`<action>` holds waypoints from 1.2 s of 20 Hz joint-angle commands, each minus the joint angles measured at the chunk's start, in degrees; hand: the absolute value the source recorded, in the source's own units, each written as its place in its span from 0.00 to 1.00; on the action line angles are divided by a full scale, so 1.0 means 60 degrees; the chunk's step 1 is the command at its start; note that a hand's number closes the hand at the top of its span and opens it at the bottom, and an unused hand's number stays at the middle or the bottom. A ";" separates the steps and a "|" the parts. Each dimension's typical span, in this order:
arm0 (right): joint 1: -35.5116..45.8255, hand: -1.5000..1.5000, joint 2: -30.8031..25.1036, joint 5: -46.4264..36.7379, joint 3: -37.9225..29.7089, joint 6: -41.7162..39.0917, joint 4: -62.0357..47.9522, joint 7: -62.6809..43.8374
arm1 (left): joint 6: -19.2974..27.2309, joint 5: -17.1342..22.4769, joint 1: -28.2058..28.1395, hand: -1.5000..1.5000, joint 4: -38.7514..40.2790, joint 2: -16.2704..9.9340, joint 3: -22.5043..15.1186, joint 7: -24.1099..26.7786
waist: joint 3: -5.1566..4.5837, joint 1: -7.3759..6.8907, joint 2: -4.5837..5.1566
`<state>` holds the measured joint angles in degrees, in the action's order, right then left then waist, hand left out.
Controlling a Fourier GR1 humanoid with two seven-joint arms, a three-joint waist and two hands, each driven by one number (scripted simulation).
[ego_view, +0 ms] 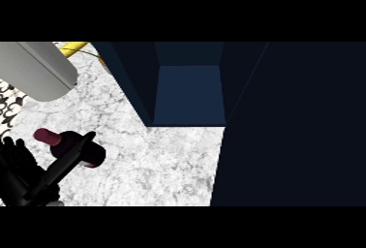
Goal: Pick up the wine, place it into the cabinet and close the cabinet
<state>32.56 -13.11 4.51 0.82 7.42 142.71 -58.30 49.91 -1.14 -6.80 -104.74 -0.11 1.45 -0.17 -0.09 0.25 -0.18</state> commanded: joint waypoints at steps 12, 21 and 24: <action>0.0154 0.00 -0.0049 0.0455 -0.0031 0.0335 0.1232 -0.1003 | -0.1374 0.4027 -0.0832 0.00 0.2779 0.0018 0.0343 0.4454 | 0.0001 -0.0010 -0.0007; 0.1028 0.00 -0.0317 0.0476 -0.0092 0.0516 0.0980 -0.1609 | -0.1917 0.5452 -0.0170 0.00 0.5114 0.0018 0.0252 0.6280 | -0.0001 0.0025 -0.0010; 0.0528 0.00 -0.0006 -0.0004 0.0584 0.0667 0.1276 -0.1421 | -0.2970 0.5712 0.0243 0.00 0.5940 0.0018 0.1170 0.6535 | -0.0003 0.0039 -0.0007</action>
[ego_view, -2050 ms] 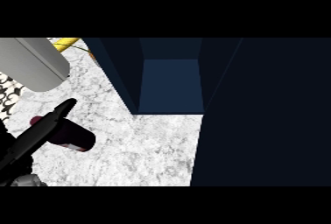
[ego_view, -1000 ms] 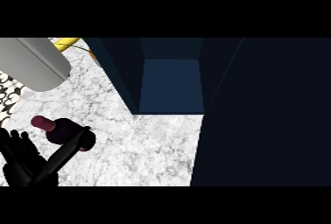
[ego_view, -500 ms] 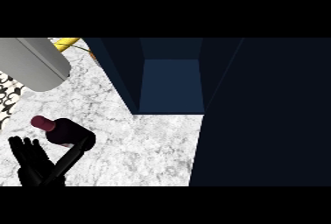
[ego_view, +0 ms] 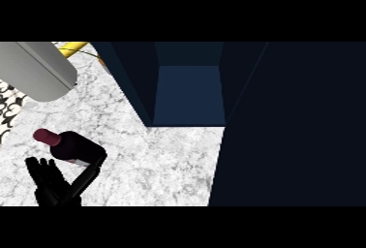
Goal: Pick up the wine, place it into the cabinet and close the cabinet
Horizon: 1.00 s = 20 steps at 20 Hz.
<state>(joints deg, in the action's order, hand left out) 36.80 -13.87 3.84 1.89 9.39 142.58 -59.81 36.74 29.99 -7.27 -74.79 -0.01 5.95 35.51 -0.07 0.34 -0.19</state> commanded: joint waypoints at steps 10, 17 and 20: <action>0.0485 0.00 -0.0258 0.0306 -0.0070 0.0471 0.1127 -0.1542 | -0.1990 0.0942 0.1653 0.00 0.3338 -0.0274 0.1237 0.1502 | -0.0002 0.0058 0.0001; -0.0252 0.00 -0.0117 0.0310 0.0174 0.0502 0.1389 -0.1290 | -0.2919 0.1139 0.2342 0.00 0.4926 -0.0463 0.1767 0.2336 | 0.0000 0.0066 0.0011; -0.0194 0.00 -0.0229 0.0493 -0.0039 0.0502 0.1498 -0.1266 | -0.3665 0.1425 0.2395 1.00 0.5065 -0.0614 0.1879 0.2200 | 0.0001 0.0064 0.0002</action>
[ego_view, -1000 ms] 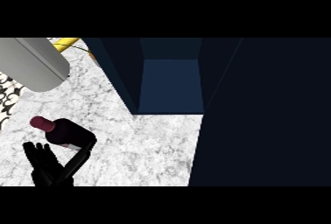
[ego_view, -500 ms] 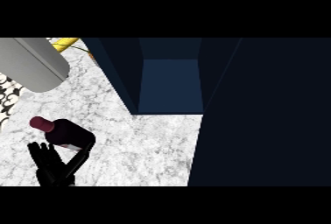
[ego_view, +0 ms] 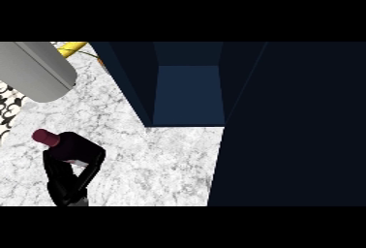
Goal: Pick up the wine, place it into the cabinet and close the cabinet
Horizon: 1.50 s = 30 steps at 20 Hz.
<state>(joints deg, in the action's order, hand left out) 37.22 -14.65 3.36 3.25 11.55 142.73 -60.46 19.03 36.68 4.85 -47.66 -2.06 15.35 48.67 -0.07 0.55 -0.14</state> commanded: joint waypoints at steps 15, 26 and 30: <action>-0.0505 0.00 -0.0058 0.0763 -0.0319 -0.0111 0.0716 -0.0219 | 0.1204 -0.1655 0.1151 1.00 0.0842 -0.0218 -0.0592 0.1687 | 0.0012 -0.0047 -0.0006; -0.0119 0.00 -0.0230 0.0880 -0.0704 -0.0096 0.0469 -0.0334 | -0.2782 -0.3635 0.1583 1.00 -0.0526 -0.0880 -0.4174 0.0308 | 0.0017 -0.0030 -0.0044; -0.0452 0.00 -0.0198 0.1041 -0.0566 -0.0214 0.0439 -0.0367 | -0.2089 -0.3759 0.1577 1.00 -0.2862 -0.0560 -0.4907 -0.1737 | 0.0031 -0.0129 -0.0079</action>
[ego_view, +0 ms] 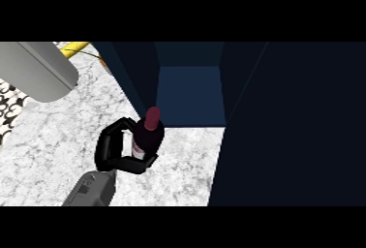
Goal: Pick up the wine, place it into the cabinet and close the cabinet
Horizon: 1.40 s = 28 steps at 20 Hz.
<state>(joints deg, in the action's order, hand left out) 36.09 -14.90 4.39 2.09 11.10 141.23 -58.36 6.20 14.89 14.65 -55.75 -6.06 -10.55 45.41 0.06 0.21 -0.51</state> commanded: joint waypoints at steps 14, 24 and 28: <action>-0.0086 0.00 0.0010 0.0365 -0.0075 0.0279 0.0986 -0.1093 | 0.2395 -0.0275 0.1055 1.00 -0.5541 0.1002 -0.1636 -0.5991 | -0.0013 0.0020 0.0017; -0.0396 0.00 -0.0313 0.1372 -0.1096 -0.0348 0.0878 -0.0671 | 0.4144 -0.0334 0.3168 1.00 -0.4852 0.1010 -0.1618 -0.7543 | -0.0009 0.0071 0.0056; -0.0593 0.00 -0.0118 0.1073 -0.0687 -0.0342 0.0942 -0.0416 | 0.3678 -0.0313 0.4242 1.00 -0.3628 0.1010 -0.0668 -0.7393 | -0.0009 0.0088 0.0074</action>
<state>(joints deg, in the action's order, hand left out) 33.75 -15.56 6.32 -0.98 9.31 141.58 -58.04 28.47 13.39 35.16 -81.41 -0.05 -17.51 2.53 0.00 0.71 -0.13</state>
